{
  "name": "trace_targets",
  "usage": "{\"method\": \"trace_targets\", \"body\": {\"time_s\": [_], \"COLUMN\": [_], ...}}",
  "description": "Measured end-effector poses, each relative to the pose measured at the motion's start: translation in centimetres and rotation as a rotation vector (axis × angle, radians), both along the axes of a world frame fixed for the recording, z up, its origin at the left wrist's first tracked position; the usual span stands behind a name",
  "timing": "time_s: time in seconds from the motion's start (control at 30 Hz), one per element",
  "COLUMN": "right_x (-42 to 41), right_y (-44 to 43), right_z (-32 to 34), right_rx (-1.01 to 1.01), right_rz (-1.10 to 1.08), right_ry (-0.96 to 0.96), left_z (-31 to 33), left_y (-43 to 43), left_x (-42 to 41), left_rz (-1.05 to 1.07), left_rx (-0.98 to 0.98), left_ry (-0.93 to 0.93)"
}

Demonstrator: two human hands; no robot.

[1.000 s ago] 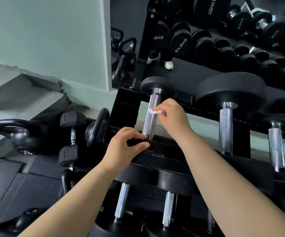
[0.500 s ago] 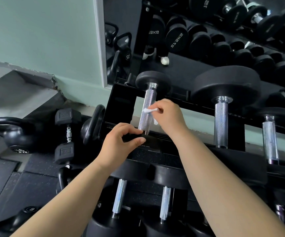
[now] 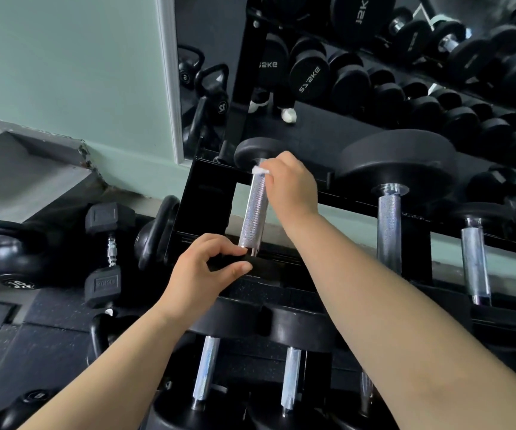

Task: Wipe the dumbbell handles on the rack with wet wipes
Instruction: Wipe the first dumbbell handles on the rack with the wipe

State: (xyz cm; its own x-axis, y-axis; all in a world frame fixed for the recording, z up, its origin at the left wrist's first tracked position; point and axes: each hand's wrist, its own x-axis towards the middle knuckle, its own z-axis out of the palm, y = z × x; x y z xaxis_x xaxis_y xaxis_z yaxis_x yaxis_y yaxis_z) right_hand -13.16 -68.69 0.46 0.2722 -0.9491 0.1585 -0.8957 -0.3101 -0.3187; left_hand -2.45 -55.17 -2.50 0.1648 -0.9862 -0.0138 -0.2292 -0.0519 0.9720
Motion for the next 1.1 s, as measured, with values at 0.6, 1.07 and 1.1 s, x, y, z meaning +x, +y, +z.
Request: {"method": "trace_targets", "body": {"time_s": [0.6, 1.07, 1.1], "right_x": [0.8, -1.2, -1.6], "right_y": [1.7, 6.0, 6.5], "right_z": [-0.3, 0.1, 0.2], "right_rx": [0.074, 0.384, 0.439], "right_rz": [-0.156, 0.009, 0.023], "right_ry": [-0.219, -0.195, -0.190], "left_z": [0.0, -0.1, 0.0], "left_y": [-0.1, 0.0, 0.1], "left_x": [0.3, 0.1, 0.1], "left_rz": [-0.026, -0.022, -0.026], "left_rx": [0.035, 0.004, 0.001], "left_ry": [0.071, 0.061, 0.059]}}
